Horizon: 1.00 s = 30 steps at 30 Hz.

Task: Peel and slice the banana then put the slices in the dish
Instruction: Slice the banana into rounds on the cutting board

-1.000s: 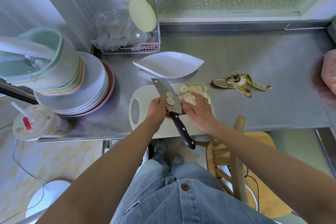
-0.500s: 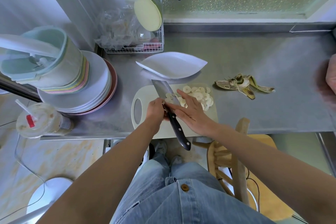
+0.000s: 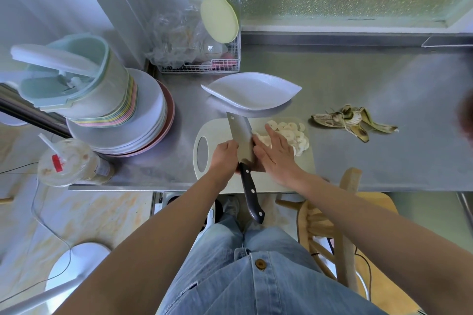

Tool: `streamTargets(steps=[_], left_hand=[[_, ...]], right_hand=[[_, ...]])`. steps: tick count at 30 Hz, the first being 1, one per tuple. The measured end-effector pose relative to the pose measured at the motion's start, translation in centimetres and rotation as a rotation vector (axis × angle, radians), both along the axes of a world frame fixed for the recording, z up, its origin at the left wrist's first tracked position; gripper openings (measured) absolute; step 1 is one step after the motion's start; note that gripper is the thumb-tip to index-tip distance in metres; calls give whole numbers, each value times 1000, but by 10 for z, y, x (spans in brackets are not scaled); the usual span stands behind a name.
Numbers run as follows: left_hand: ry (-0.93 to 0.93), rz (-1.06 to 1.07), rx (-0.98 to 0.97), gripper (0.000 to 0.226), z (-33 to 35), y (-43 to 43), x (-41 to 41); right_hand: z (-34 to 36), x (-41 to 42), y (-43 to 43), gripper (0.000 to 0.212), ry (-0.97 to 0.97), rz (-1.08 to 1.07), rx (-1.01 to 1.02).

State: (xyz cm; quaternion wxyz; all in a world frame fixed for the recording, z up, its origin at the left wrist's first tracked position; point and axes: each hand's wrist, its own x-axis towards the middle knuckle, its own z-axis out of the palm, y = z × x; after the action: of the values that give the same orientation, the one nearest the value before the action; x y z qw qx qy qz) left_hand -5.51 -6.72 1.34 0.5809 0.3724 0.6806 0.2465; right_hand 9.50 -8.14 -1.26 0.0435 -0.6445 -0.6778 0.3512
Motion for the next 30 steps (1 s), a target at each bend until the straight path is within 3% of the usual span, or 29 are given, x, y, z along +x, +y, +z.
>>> streamTargets(steps=[6, 11, 15, 19, 23, 26, 30], left_hand=[[-10, -21, 7, 18, 0, -1, -5], [-3, 26, 15, 16, 0, 0, -10], [-7, 46, 15, 18, 2, 2, -13], [2, 87, 20, 16, 3, 5, -14], [11, 141, 24, 19, 6, 5, -13], [-26, 161, 35, 17, 11, 4, -12], [5, 138, 51, 21, 7, 5, -12]], right_hand=[[4, -6, 1, 49, 29, 52, 17], [3, -4, 5, 49, 8, -53, -7], [8, -9, 1, 47, 35, 142, 34], [2, -1, 1, 49, 10, -15, 7], [8, -2, -9, 60, 75, 129, 69], [5, 0, -8, 66, 50, -3, 35], [7, -3, -10, 54, 74, 63, 47]])
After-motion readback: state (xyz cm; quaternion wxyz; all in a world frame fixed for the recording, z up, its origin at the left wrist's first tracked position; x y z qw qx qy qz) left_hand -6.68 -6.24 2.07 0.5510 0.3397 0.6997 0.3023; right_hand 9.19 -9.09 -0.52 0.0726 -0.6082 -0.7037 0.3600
